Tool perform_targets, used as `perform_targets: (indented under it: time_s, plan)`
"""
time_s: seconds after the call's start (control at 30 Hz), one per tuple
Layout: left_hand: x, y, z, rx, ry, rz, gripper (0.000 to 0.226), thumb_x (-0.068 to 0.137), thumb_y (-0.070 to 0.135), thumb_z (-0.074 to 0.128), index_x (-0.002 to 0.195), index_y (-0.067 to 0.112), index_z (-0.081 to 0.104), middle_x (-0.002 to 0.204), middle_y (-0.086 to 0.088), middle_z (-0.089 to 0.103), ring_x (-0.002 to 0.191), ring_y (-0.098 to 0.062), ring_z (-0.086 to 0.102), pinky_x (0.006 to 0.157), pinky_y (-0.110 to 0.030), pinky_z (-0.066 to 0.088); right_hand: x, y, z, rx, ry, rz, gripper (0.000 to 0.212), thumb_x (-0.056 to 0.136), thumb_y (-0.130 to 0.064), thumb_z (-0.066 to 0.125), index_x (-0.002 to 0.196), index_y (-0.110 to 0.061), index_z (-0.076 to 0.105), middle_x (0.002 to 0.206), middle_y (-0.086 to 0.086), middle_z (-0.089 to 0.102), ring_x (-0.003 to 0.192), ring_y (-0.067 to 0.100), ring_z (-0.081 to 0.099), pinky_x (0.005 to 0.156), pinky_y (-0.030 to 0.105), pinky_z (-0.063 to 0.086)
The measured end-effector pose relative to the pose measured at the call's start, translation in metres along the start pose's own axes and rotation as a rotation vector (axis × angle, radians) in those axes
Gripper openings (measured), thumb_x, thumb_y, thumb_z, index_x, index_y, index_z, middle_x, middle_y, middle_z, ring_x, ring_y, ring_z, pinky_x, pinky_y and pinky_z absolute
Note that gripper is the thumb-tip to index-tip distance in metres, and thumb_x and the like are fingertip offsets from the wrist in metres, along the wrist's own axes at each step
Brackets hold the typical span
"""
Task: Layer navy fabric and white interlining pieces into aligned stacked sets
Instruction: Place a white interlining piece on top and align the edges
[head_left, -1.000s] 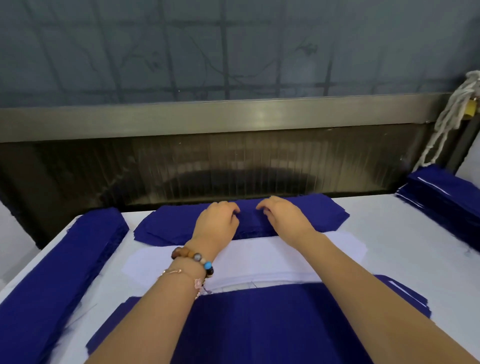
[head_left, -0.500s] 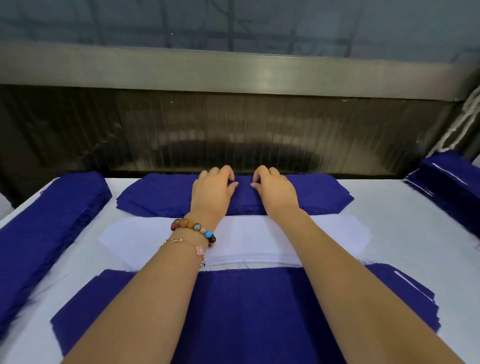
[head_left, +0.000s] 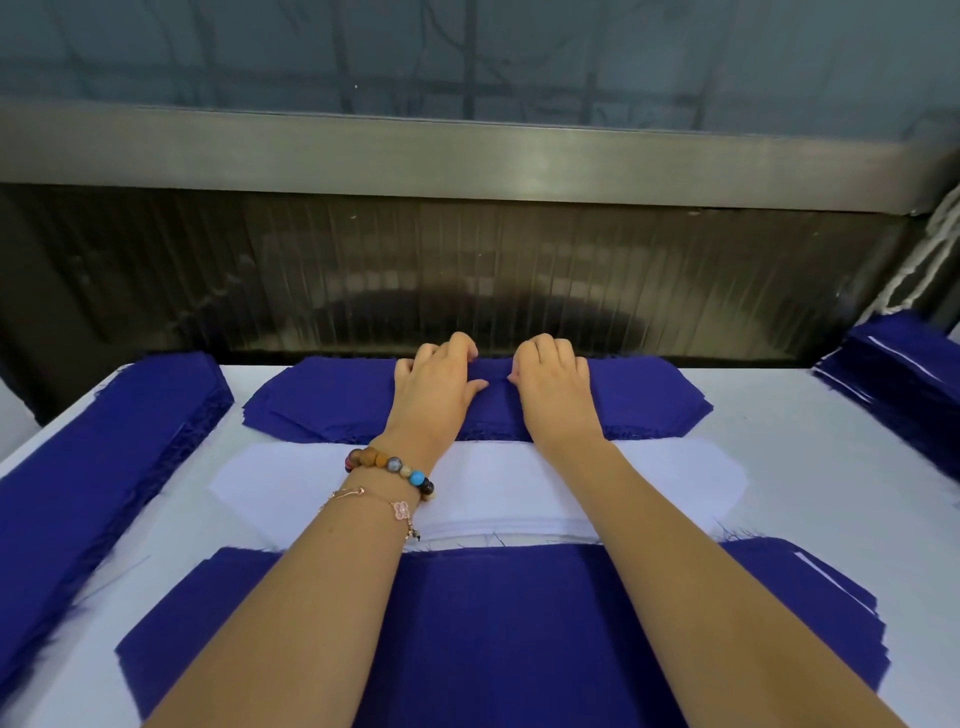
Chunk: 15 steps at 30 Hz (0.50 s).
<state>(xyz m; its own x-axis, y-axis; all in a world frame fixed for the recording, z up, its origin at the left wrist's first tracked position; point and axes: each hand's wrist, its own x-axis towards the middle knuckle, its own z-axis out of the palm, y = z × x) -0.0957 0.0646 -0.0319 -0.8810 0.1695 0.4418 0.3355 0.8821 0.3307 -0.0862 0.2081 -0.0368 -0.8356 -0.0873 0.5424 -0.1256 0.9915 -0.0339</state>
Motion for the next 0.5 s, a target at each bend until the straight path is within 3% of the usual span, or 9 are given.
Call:
perform_targets:
  time_s: [0.1,0.27,0.37,0.5]
  plan:
    - [0.001,0.0,0.001,0.046,-0.02,0.002,0.04,0.095,0.032,0.057,0.133,0.026,0.045,0.125,0.005,0.054,0.118,-0.016,0.044,0.096,-0.034,0.03,-0.001,0.0,-0.002,0.031,-0.022,0.002,0.012,0.099,-0.017,0.046,0.111,-0.015,0.048,0.119,0.003,0.049,0.111,0.02,0.042,0.093,0.032,0.033]
    - [-0.001,-0.001,-0.003,0.076,-0.014,0.03,0.01,0.095,0.036,0.055,0.1,0.028,0.052,0.114,0.007,0.052,0.109,-0.014,0.043,0.089,-0.031,0.025,-0.001,-0.001,-0.006,0.142,-0.058,-0.015,0.006,0.097,-0.017,0.048,0.097,-0.022,0.045,0.111,-0.002,0.055,0.114,0.019,0.041,0.095,0.033,0.028]
    - [-0.002,0.0,-0.007,0.057,-0.042,0.056,0.018,0.094,0.044,0.053,0.089,0.027,0.051,0.105,0.01,0.052,0.104,-0.012,0.043,0.092,-0.035,0.029,-0.001,-0.001,-0.005,0.228,-0.073,-0.008,0.008,0.098,-0.032,0.048,0.097,-0.025,0.045,0.106,-0.005,0.056,0.11,0.016,0.043,0.092,0.032,0.028]
    - [-0.002,0.0,-0.014,-0.005,-0.024,0.076,0.022,0.098,0.041,0.047,0.087,0.024,0.054,0.093,0.009,0.058,0.098,-0.013,0.048,0.095,-0.036,0.031,0.001,0.001,-0.001,0.215,-0.069,0.003,0.023,0.097,-0.039,0.047,0.115,-0.024,0.051,0.114,-0.004,0.056,0.111,0.016,0.043,0.09,0.029,0.026]
